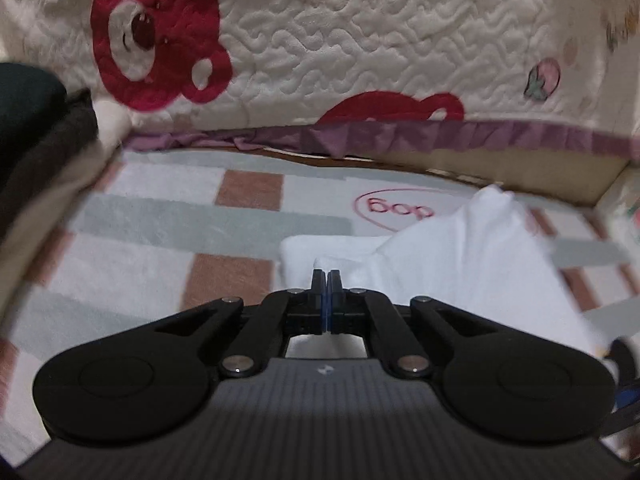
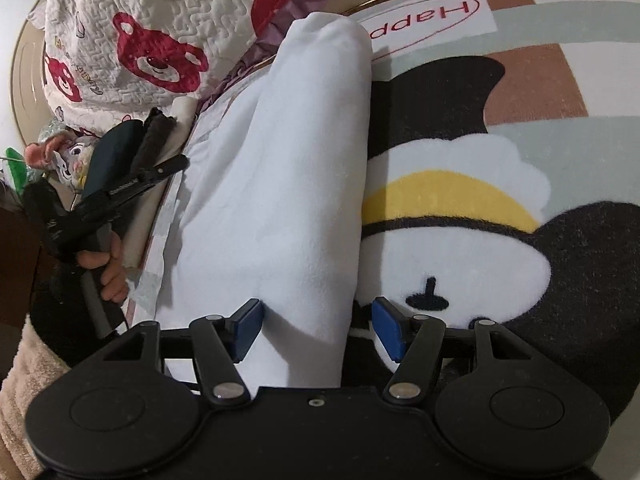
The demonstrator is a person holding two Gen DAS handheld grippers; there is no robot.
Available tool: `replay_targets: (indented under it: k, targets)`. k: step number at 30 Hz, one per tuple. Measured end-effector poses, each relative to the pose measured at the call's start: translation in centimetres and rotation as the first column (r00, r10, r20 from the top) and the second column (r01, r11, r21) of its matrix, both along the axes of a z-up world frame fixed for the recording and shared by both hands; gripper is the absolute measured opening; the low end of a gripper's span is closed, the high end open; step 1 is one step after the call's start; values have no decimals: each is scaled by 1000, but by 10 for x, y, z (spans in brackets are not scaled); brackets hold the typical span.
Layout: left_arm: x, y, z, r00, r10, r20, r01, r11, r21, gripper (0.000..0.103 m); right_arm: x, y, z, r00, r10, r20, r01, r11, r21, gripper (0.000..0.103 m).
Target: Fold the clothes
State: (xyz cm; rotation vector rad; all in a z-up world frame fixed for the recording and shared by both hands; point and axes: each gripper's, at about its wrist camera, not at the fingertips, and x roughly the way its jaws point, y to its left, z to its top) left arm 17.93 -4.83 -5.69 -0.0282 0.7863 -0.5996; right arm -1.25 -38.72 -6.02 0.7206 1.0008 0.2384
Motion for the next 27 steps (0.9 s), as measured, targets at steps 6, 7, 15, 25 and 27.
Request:
replay_targets:
  k: [6, 7, 15, 25, 27]
  targets:
    - [-2, -10, -17, 997, -31, -69, 39, 993, 111, 44, -8, 16, 6, 1000, 18, 16, -16, 995, -98, 67]
    - [-5, -13, -19, 998, -48, -46, 53, 990, 133, 44, -9, 18, 7, 1000, 25, 17, -23, 994, -111, 67]
    - [-31, -40, -9, 959, -162, 233, 92, 954, 284, 5, -13, 10, 1, 1000, 0, 21, 1, 999, -53, 67]
    - [-9, -25, -17, 987, -41, 157, -7, 956, 293, 19, -13, 8, -3, 1000, -13, 24, 13, 1000, -20, 67]
    - [-16, -22, -1, 981, -59, 185, 8, 965, 263, 17, -14, 6, -5, 1000, -19, 25, 19, 1000, -4, 67]
